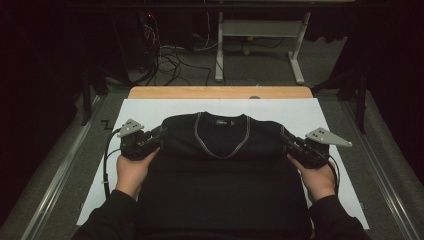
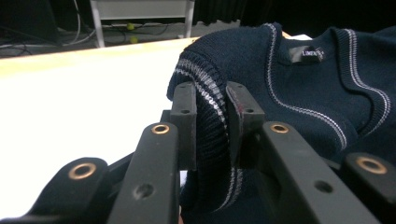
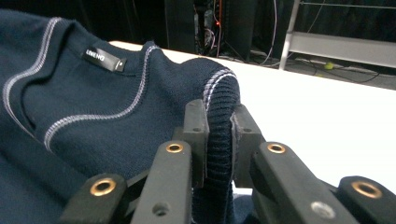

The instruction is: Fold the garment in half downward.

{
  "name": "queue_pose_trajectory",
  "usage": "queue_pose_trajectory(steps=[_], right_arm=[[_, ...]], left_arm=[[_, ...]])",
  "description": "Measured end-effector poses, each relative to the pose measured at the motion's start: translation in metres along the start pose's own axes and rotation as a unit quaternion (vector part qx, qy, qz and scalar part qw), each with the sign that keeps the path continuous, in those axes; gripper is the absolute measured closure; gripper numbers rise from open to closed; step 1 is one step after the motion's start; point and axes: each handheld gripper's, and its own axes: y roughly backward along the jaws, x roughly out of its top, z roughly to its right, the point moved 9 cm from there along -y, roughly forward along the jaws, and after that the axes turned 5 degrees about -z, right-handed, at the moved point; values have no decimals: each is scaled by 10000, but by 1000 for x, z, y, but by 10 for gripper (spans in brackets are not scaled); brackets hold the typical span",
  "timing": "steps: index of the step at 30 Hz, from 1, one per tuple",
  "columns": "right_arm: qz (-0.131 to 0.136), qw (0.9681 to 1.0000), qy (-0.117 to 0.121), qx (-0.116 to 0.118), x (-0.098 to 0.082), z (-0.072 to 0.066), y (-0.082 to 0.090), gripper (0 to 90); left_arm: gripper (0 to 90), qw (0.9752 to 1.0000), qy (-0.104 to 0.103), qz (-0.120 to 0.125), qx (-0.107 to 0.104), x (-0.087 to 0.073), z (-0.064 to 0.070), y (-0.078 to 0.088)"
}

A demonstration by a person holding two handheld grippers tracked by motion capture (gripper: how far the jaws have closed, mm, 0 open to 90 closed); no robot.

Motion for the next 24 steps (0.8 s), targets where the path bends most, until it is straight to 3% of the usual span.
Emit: queue_pose_trajectory(steps=[7, 18, 24], right_arm=[[-92, 9999, 57, 80, -25, -8, 10, 807], [-142, 9995, 134, 246, -59, -24, 24, 807], [-206, 9993, 121, 300, -71, -28, 30, 807]], left_arm=[[714, 9996, -146, -228, -26, -31, 6, 4], [714, 9991, -147, -318, -224, -71, 18, 15], [714, 9986, -150, -420, -272, -83, 21, 22]])
